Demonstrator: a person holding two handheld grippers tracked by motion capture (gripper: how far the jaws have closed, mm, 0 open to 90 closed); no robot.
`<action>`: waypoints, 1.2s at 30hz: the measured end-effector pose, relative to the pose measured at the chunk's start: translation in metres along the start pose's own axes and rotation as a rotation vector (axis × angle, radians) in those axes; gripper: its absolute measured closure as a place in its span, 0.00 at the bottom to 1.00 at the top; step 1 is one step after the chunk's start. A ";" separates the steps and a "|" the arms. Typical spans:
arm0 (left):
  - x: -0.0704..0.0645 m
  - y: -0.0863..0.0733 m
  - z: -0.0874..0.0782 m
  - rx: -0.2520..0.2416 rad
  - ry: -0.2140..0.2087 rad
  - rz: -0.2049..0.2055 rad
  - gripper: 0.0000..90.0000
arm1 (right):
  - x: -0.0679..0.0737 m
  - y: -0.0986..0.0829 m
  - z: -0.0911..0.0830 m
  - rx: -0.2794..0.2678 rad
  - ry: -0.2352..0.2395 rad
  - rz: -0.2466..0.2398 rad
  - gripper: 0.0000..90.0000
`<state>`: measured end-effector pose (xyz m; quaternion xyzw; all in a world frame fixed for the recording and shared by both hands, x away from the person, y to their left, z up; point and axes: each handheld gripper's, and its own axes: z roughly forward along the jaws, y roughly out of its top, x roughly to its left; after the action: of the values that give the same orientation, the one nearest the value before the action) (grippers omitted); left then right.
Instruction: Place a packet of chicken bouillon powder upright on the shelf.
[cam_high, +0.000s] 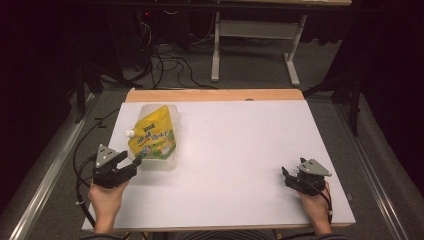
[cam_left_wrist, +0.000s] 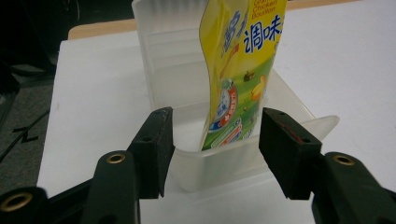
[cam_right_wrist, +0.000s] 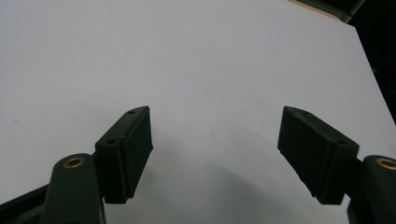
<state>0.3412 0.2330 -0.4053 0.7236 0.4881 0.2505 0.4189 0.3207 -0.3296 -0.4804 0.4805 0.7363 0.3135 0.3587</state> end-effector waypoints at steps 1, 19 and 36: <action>0.000 -0.002 -0.002 -0.001 0.003 -0.007 0.50 | 0.000 0.000 0.000 0.000 -0.001 -0.001 0.30; -0.005 -0.019 -0.013 -0.017 0.005 -0.032 0.51 | 0.000 0.000 0.000 0.000 -0.001 0.000 0.30; -0.026 -0.023 -0.024 -0.064 -0.032 -0.022 0.50 | 0.000 0.000 0.001 0.006 -0.001 -0.003 0.30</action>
<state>0.3010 0.2218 -0.4116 0.7083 0.4809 0.2498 0.4524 0.3213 -0.3293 -0.4806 0.4805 0.7378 0.3106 0.3582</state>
